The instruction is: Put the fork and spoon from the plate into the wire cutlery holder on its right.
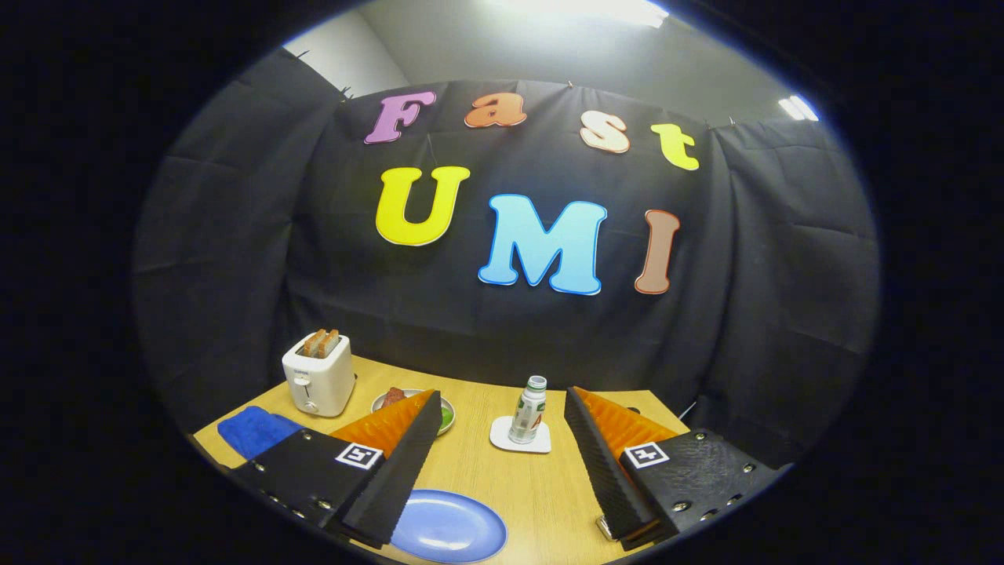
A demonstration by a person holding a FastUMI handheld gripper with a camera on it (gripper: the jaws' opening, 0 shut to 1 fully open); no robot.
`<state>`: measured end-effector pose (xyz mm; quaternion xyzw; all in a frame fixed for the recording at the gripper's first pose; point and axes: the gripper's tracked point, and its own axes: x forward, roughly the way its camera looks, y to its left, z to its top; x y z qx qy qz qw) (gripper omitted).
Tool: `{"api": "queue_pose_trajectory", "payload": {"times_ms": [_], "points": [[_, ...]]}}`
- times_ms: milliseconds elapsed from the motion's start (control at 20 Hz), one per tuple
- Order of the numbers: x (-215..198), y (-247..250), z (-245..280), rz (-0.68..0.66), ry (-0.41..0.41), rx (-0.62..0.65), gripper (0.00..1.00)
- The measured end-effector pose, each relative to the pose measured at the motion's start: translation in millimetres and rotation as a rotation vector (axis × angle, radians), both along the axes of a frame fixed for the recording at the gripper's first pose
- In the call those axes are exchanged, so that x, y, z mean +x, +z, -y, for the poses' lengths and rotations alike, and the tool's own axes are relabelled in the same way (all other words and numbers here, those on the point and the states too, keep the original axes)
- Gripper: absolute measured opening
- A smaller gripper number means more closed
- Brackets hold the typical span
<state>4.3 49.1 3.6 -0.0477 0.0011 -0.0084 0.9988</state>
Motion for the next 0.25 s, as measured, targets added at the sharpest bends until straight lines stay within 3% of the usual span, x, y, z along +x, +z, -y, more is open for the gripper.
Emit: {"api": "queue_pose_trajectory", "payload": {"times_ms": [250], "points": [[-5,-1,-11,-0.016,0.038,-0.007,0.96]]}}
